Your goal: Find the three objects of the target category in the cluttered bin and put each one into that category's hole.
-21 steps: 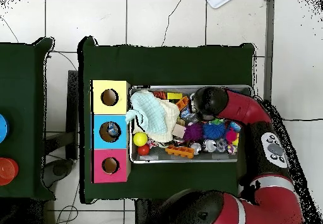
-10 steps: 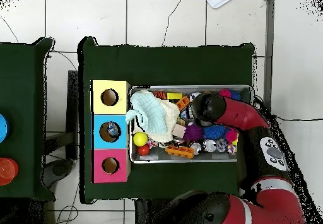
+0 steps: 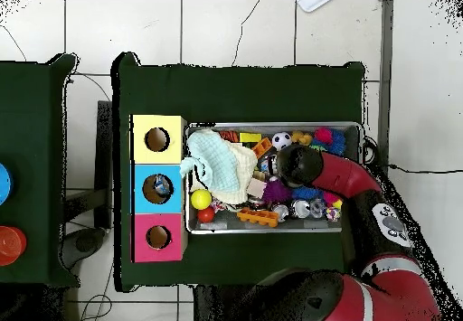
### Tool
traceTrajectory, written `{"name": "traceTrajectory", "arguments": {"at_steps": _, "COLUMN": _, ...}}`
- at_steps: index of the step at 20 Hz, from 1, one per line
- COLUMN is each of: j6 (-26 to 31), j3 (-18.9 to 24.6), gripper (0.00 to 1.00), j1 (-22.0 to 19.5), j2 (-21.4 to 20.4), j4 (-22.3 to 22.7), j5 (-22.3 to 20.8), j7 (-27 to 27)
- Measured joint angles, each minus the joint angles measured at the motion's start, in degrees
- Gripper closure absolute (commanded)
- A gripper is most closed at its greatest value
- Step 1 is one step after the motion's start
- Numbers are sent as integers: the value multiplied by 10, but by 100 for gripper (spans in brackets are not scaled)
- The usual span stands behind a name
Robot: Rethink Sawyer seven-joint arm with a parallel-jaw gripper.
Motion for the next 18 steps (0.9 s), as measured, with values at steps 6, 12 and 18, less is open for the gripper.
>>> {"name": "traceTrajectory", "arguments": {"at_steps": 6, "j6": 0, "j3": 1, "gripper": 0, "j1": -1, "j2": -1, "j4": 6, "j5": 0, "j7": 0}}
{"name": "traceTrajectory", "arguments": {"at_steps": 12, "j6": 0, "j3": 2, "gripper": 100, "j1": -3, "j2": -4, "j4": 7, "j5": 0, "j7": 0}}
{"name": "traceTrajectory", "arguments": {"at_steps": 18, "j6": 0, "j3": 11, "gripper": 100, "j1": -13, "j2": -4, "j4": 9, "j5": 0, "j7": 0}}
